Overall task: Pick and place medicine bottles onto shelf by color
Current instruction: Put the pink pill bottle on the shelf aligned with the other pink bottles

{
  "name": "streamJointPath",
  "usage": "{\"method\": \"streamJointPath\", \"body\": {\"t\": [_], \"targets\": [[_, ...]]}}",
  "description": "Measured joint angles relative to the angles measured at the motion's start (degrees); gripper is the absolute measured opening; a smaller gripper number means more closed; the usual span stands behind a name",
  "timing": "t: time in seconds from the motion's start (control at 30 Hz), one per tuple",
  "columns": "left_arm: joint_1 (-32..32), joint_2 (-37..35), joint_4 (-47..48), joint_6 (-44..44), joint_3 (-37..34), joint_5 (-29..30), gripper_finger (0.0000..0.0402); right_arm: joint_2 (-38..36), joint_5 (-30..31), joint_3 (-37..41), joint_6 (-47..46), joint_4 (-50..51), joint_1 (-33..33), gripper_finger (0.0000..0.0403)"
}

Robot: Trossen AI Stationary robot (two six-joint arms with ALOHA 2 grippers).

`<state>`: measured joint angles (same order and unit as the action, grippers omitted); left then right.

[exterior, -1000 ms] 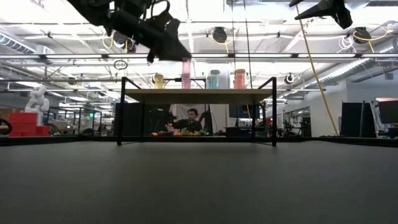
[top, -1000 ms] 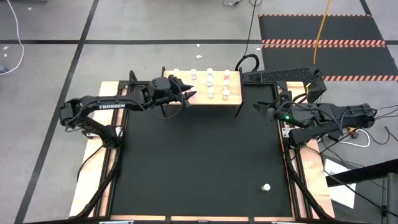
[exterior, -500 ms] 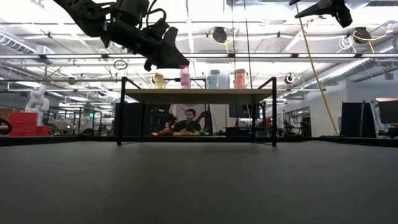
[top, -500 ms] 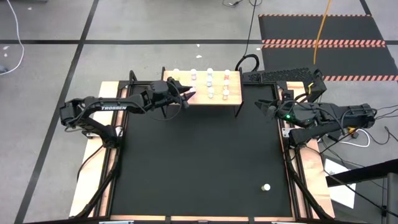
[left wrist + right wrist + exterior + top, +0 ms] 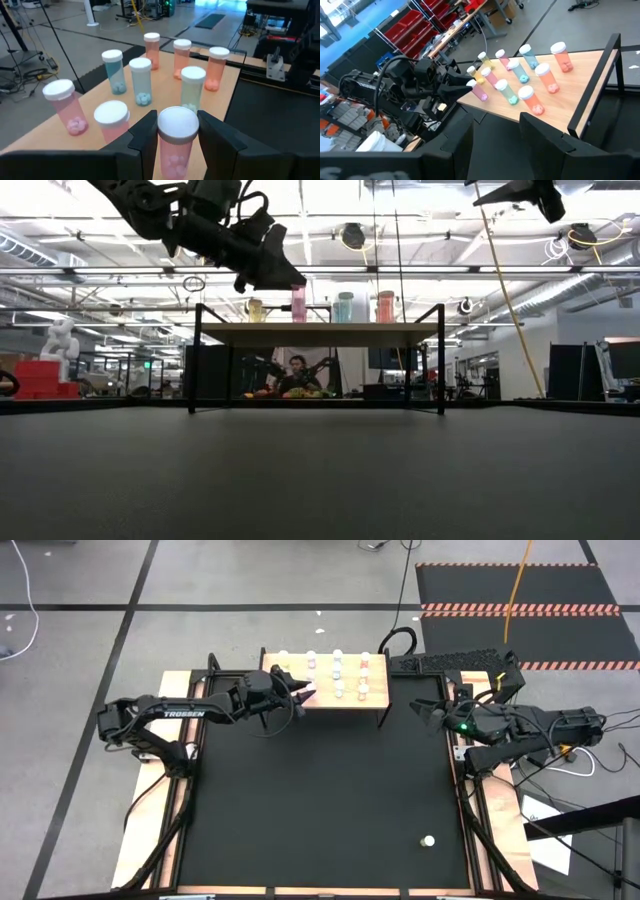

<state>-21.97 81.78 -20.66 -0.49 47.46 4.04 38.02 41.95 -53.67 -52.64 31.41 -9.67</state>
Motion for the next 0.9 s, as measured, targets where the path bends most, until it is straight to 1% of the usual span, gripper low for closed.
{"method": "streamJointPath", "body": {"t": [0.3,0.8,0.9], "targets": [[0.1,0.0,2.67,0.27,0.0,-0.02,0.0131,-0.01,0.0,0.0,-0.02,-0.36,-0.02,0.0153],[0.12,0.0,2.07,-0.68,0.0,-0.03,0.0132,-0.13,-0.02,0.0,-0.2,-0.36,-0.02,0.0153],[-0.09,0.14,1.96,-0.7,0.0,-0.03,0.0138,-0.13,-0.02,0.0,-0.2,-0.36,-0.02,0.0153]]}}
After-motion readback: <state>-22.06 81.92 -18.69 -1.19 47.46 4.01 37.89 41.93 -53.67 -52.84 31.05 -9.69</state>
